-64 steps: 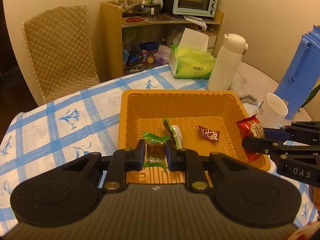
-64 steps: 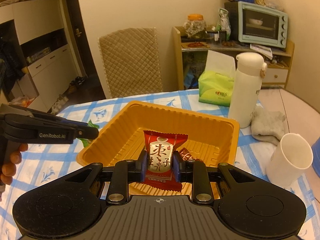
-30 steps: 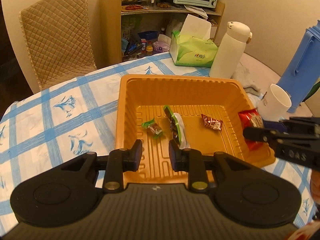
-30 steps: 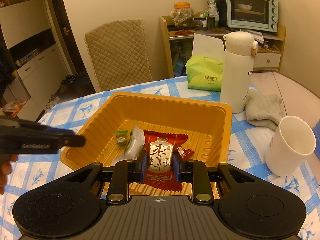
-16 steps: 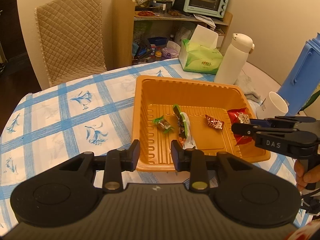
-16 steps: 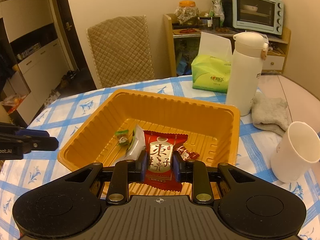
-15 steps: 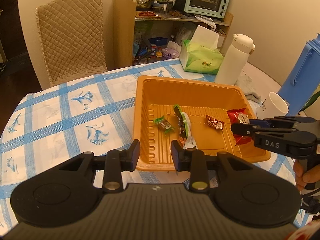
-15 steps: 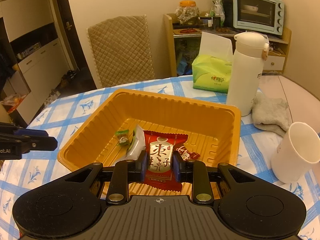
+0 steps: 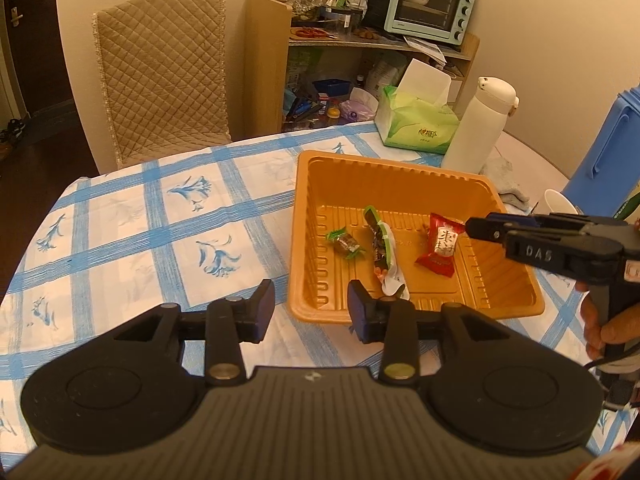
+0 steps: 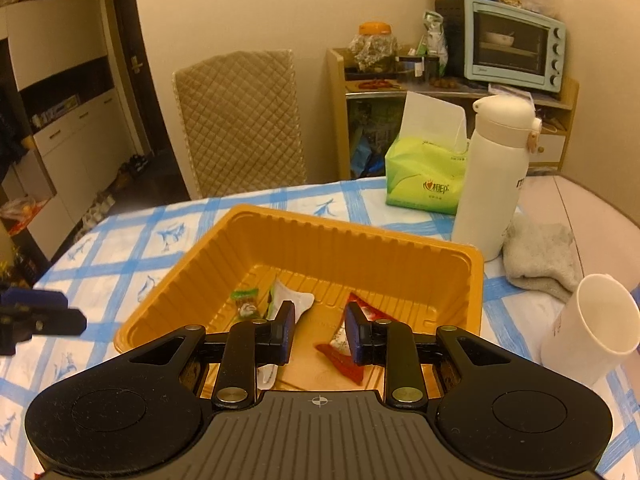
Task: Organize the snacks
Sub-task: 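Lower the red packet into the tray and open the right tool, then withdraw both open tools from the tray back over the remaining snacks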
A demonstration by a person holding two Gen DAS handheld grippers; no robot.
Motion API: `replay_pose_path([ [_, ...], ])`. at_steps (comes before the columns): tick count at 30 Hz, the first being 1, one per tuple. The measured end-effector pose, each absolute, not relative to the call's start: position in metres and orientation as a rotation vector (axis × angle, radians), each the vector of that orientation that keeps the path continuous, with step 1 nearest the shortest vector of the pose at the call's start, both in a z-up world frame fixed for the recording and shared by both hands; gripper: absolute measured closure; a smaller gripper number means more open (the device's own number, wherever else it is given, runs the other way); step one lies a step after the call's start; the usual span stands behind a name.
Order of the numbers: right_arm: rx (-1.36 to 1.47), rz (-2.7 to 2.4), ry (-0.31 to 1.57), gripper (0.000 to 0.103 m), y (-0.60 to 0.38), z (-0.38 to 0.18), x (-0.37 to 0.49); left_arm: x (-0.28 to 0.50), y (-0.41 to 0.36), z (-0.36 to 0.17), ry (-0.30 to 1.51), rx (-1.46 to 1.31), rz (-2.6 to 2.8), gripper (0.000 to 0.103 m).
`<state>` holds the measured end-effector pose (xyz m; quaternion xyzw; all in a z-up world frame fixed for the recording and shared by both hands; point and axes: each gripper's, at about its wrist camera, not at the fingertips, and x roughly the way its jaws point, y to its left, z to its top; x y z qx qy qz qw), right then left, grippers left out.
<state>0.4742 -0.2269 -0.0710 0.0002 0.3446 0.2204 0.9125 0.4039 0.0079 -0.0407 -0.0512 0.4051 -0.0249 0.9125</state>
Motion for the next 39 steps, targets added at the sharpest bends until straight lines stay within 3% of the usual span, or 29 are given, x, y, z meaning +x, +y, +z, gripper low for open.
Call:
replay_pose_path([
  [2,0.02,0.459,0.712,0.063,-0.229,-0.069,0.471,0.4,0.009,-0.04,0.834,-0.109,-0.048,0.064],
  [4,0.03,0.456,0.701,0.04,-0.231,-0.066,0.465,0.395,0.011,-0.039,0.832,-0.116,-0.043,0.062],
  [6,0.038,0.461,0.688,0.036,-0.232,-0.064,0.458,0.39,0.012,-0.038,0.828,-0.121,-0.038,0.061],
  [11,0.067,0.468,0.704,0.031,-0.236,-0.058,0.443,0.376,0.015,-0.032,0.816,-0.135,-0.024,0.05],
  [30,0.109,0.469,0.727,0.019,-0.246,-0.031,0.354,0.316,0.016,-0.012,0.792,-0.157,-0.04,0.031],
  [32,0.108,0.468,0.732,0.018,-0.247,-0.029,0.345,0.306,0.017,-0.01,0.79,-0.164,-0.038,0.025],
  [39,0.104,0.497,0.746,0.017,-0.243,-0.023,0.312,0.266,0.026,-0.002,0.776,-0.202,-0.017,0.021],
])
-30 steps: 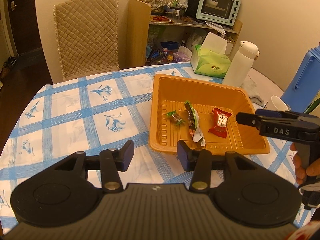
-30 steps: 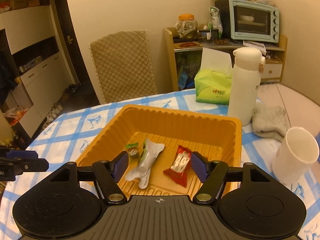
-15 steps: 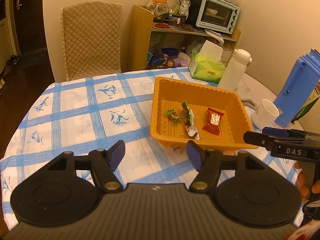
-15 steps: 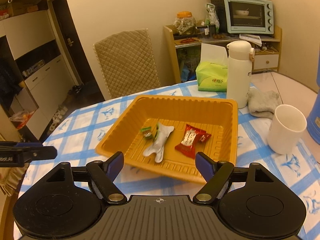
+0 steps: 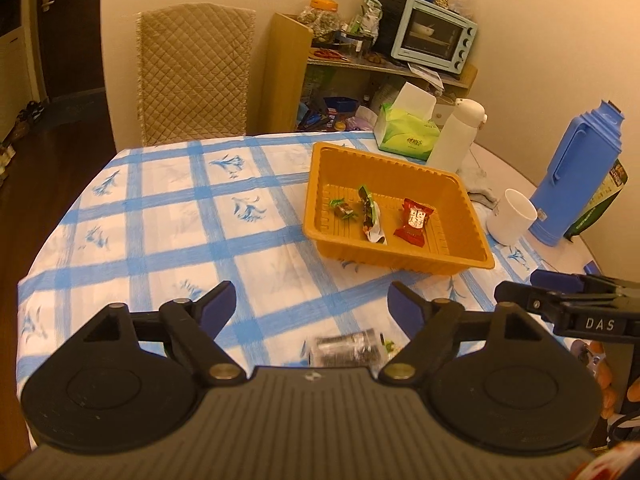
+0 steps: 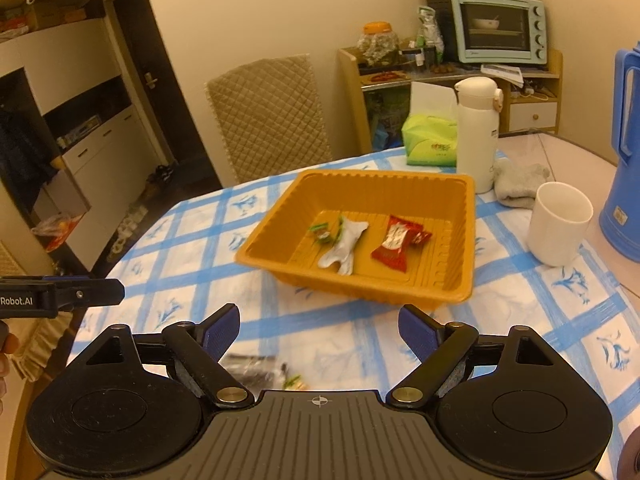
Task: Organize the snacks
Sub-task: 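Withdraw both open tools from the tray back over the remaining snacks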
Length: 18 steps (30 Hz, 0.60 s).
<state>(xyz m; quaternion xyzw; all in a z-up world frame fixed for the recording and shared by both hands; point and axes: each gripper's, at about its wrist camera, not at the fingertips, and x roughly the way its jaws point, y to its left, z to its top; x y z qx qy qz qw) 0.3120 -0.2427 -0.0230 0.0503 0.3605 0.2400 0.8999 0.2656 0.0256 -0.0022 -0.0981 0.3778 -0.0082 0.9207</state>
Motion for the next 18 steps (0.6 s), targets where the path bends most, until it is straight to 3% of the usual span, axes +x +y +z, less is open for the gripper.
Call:
replay_pose_path([
  [18,0.008,0.641,0.8,0.016,-0.219,-0.033,0.245,0.155,0.053,-0.012,0.803,-0.301,0.166,0.021],
])
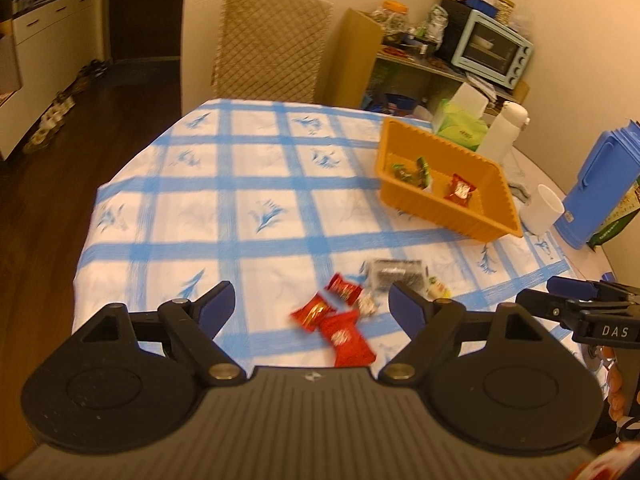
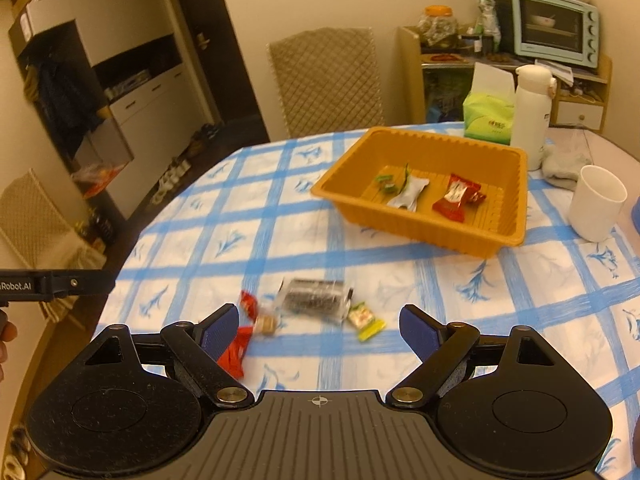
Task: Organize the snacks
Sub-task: 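Withdraw both open tools from the tray back over the remaining snacks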
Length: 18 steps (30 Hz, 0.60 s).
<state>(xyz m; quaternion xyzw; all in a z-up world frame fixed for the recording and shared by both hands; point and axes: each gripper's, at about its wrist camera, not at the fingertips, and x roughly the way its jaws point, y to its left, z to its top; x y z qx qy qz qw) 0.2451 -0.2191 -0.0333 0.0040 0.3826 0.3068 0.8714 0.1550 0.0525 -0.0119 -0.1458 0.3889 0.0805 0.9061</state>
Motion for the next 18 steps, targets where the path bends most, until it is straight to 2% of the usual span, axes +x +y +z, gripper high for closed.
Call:
replay_pose_path([
  [18,-0.033,0.703,0.925,0.016,-0.212,-0.075,0.217,0.109,0.031,-0.045,0.899,-0.34,0.225,0.021],
])
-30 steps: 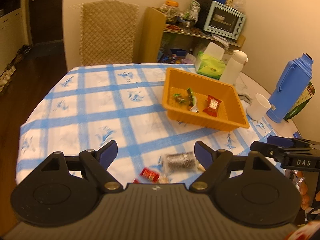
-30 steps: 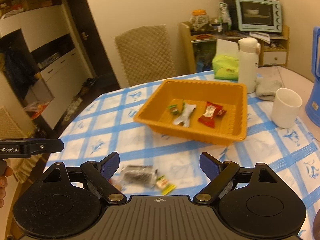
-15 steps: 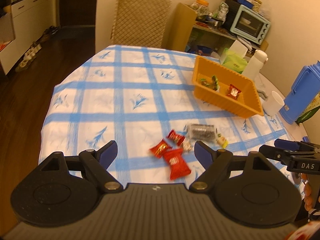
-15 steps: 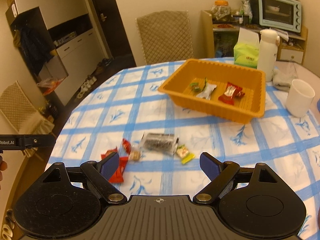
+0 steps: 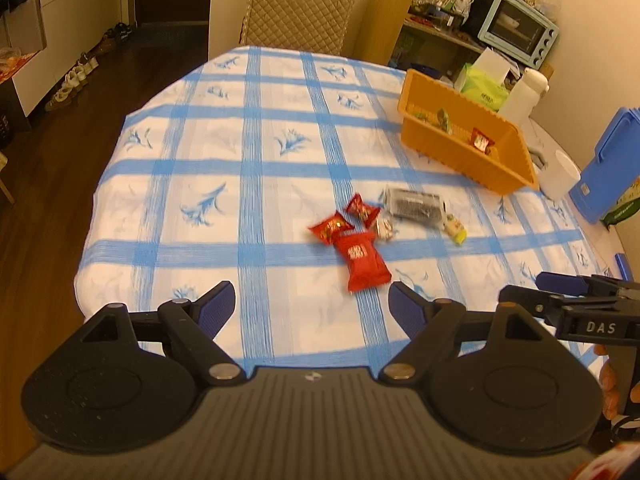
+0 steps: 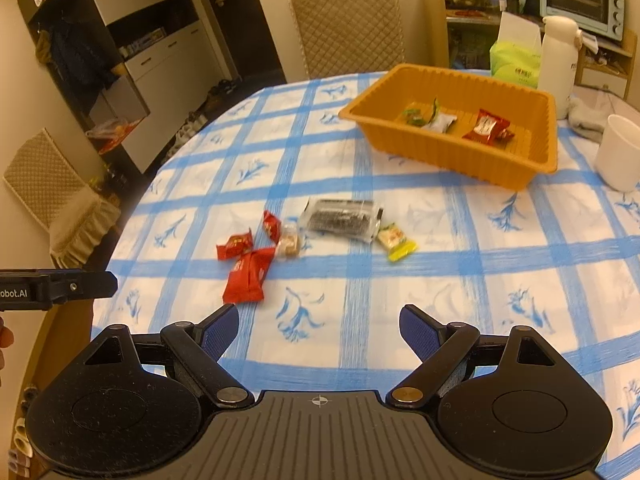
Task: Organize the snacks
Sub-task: 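Withdraw both open tools from the tray back over the remaining snacks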
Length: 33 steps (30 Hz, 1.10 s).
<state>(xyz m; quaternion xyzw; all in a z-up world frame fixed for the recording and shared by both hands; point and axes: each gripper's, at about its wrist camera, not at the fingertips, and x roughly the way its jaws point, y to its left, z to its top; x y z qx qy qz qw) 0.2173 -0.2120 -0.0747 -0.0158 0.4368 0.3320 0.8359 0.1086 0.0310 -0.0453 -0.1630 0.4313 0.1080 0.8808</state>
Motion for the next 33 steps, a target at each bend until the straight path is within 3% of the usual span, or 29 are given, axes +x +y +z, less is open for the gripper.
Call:
replay_pose_path([
  [33,-0.082,0.723,0.932,0.016,-0.209,-0.105,0.246,0.168,-0.017,-0.087,0.958,-0.275,0.14,0.035],
])
